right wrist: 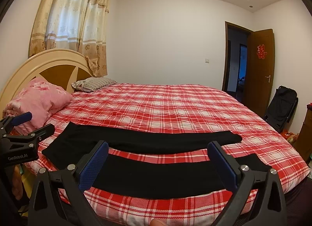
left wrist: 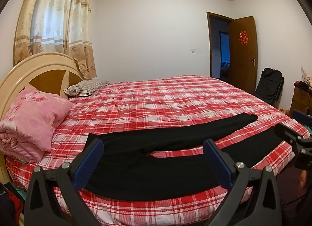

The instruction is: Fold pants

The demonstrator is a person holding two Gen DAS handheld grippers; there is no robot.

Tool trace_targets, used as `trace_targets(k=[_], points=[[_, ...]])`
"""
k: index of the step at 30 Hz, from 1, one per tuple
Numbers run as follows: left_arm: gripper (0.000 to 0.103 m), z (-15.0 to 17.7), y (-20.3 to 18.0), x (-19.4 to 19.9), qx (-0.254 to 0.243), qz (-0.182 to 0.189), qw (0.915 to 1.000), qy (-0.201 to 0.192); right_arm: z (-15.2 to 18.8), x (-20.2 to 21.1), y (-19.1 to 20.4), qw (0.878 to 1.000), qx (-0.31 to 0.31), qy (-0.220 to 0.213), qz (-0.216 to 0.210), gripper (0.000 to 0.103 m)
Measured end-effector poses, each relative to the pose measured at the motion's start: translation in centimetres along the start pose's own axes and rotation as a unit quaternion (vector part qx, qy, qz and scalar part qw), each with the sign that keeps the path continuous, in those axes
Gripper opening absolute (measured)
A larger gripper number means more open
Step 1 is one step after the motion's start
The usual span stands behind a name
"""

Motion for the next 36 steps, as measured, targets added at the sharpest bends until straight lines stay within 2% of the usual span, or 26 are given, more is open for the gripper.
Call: trace_targets(k=[36], points=[[0.103,0.01,0.56,-0.29,0.002,-0.004,1.0,0.007,0.38,-0.47,0.52,1.0,0.005,0.009,-0.001,0.102]])
Point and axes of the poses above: each gripper's, at about its wrist camera, not at the fingertips, and x roughly against the way its jaws point, y to its left, z to its underside, the point moved 2 cm from there along -x, roughly the way its jaws point, and after that the axes turned 6 degrees about -z, right-handed, at the moved point
